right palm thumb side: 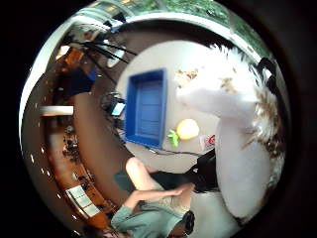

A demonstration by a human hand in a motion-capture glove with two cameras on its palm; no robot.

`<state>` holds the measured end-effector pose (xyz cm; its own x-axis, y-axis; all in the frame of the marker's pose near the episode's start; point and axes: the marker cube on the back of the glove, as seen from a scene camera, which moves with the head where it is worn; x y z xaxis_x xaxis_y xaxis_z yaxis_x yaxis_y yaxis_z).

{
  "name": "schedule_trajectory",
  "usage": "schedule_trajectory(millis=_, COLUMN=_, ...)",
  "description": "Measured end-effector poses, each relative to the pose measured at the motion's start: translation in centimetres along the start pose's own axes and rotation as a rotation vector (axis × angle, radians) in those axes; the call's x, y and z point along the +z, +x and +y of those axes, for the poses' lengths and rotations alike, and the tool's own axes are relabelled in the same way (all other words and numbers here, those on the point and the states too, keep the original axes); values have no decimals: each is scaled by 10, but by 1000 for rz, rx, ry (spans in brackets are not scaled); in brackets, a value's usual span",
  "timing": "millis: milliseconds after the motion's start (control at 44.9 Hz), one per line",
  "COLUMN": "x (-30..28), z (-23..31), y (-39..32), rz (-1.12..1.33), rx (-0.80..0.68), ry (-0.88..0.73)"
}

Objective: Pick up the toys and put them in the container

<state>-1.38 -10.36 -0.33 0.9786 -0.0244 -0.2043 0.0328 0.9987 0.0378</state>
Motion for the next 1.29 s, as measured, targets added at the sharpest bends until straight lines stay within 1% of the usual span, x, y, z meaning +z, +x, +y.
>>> schedule_trajectory(millis=134, x=-51, z=-19, y=-59, rz=-45, rx=-58, ry=117)
schedule_trajectory(millis=268, x=-68, z=-21, y=-117, rz=-84, rx=-128, ry=156)
schedule_trajectory(millis=379, x=-67, z=-34, y=-182, rz=-67, rx=-166, ry=157)
schedule_trajectory(millis=490, x=-52, z=-49, y=-236, rz=-51, rx=-226, ry=166)
schedule_trajectory(millis=669, x=-24, z=-68, y=-281, rz=-62, rx=-248, ry=154)
schedule_trajectory(millis=713, x=-16, z=-75, y=-288, rz=-61, rx=-278, ry=160)
schedule_trajectory(millis=758, x=-8, z=-78, y=-292, rz=-55, rx=-313, ry=128)
schedule_trajectory(millis=869, x=15, z=-69, y=-298, rz=-26, rx=-221, ry=-120)
schedule_trajectory(millis=959, x=32, z=-65, y=-299, rz=-3, rx=-192, ry=-315)
schedule_trajectory(millis=1003, x=38, z=-63, y=-297, rz=4, rx=-182, ry=-374)
schedule_trajectory(millis=1048, x=41, z=-61, y=-293, rz=9, rx=-177, ry=-383)
schedule_trajectory(millis=1159, x=41, z=-55, y=-271, rz=29, rx=-169, ry=-340)
schedule_trajectory(millis=1293, x=38, z=-45, y=-219, rz=57, rx=-149, ry=-322)
